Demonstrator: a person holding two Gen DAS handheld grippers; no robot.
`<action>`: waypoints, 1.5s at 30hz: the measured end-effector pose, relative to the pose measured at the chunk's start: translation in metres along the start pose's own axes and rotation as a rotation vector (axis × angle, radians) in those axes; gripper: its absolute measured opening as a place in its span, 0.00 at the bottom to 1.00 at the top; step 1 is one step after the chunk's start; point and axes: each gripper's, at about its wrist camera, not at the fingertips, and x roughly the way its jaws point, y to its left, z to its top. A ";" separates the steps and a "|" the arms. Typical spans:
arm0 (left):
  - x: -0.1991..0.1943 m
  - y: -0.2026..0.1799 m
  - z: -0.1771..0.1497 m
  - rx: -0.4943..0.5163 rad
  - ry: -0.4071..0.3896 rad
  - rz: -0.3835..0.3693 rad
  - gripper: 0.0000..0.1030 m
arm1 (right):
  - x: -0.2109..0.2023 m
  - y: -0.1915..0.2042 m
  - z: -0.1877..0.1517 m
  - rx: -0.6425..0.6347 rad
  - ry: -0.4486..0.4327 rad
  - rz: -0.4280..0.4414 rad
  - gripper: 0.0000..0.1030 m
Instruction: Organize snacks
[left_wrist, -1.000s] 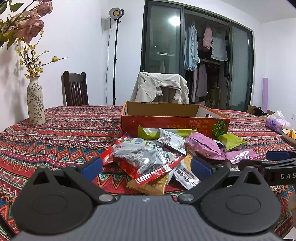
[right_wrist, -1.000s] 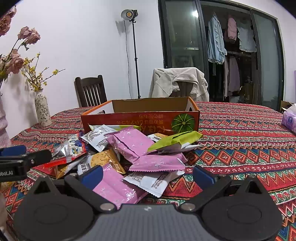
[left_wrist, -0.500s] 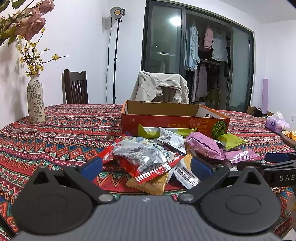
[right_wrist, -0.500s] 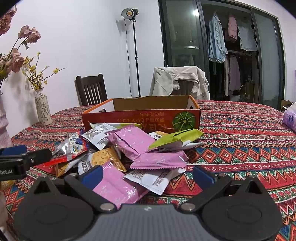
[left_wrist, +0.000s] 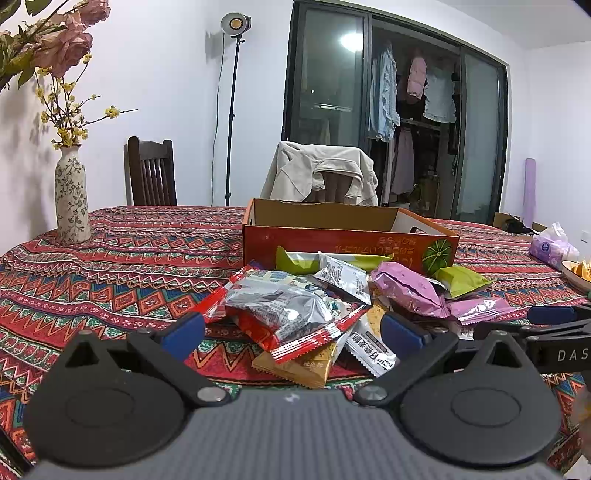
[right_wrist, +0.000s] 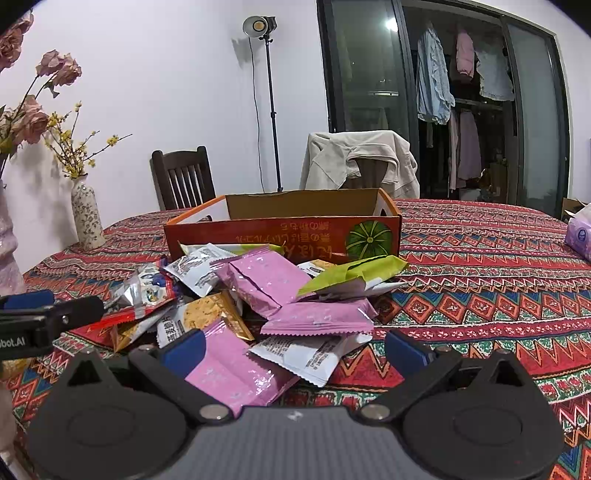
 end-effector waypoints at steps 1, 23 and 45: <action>0.000 0.000 0.000 -0.001 0.000 0.001 1.00 | 0.000 0.000 0.000 0.001 0.000 0.000 1.00; 0.001 0.002 -0.004 -0.007 0.003 -0.001 1.00 | -0.001 0.001 0.000 0.000 0.002 0.001 1.00; 0.001 0.009 -0.001 -0.034 0.024 0.010 1.00 | 0.007 0.014 0.001 -0.027 0.052 0.047 1.00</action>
